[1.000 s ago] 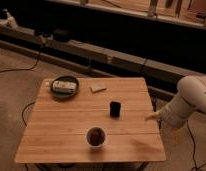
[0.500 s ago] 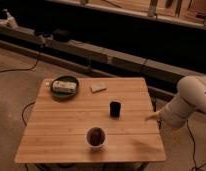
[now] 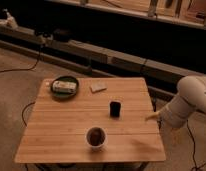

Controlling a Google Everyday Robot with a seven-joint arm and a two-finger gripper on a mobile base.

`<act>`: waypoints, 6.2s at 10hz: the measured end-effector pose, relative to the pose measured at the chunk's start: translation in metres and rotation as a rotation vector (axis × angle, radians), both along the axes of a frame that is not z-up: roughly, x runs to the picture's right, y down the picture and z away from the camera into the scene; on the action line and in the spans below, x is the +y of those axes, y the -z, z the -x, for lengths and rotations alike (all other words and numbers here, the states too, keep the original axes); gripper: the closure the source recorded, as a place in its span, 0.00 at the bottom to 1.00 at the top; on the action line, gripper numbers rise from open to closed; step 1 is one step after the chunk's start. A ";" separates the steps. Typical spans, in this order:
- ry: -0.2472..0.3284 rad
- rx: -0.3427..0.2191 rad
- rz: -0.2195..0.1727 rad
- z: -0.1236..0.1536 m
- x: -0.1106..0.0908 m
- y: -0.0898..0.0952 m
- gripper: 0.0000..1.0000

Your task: Knock the eraser over

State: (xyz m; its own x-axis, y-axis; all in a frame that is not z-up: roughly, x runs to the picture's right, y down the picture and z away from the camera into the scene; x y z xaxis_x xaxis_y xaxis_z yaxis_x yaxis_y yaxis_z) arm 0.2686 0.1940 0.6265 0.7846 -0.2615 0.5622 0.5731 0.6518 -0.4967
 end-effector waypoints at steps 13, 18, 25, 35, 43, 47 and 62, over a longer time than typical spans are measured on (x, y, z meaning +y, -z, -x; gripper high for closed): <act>-0.002 -0.005 0.003 0.000 0.000 -0.002 0.20; -0.061 -0.102 0.029 0.006 -0.008 -0.027 0.20; -0.103 -0.170 0.059 0.021 -0.015 -0.076 0.84; -0.199 -0.141 0.003 0.053 -0.019 -0.098 1.00; -0.201 -0.141 0.004 0.052 -0.019 -0.098 1.00; -0.197 -0.138 0.002 0.052 -0.018 -0.099 1.00; -0.214 -0.051 0.000 0.103 -0.021 -0.140 1.00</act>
State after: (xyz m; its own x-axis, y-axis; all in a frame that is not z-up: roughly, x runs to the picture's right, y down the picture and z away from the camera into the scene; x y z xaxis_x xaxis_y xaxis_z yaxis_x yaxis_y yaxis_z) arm 0.1657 0.1730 0.7666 0.7928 -0.0915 0.6026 0.4458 0.7613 -0.4709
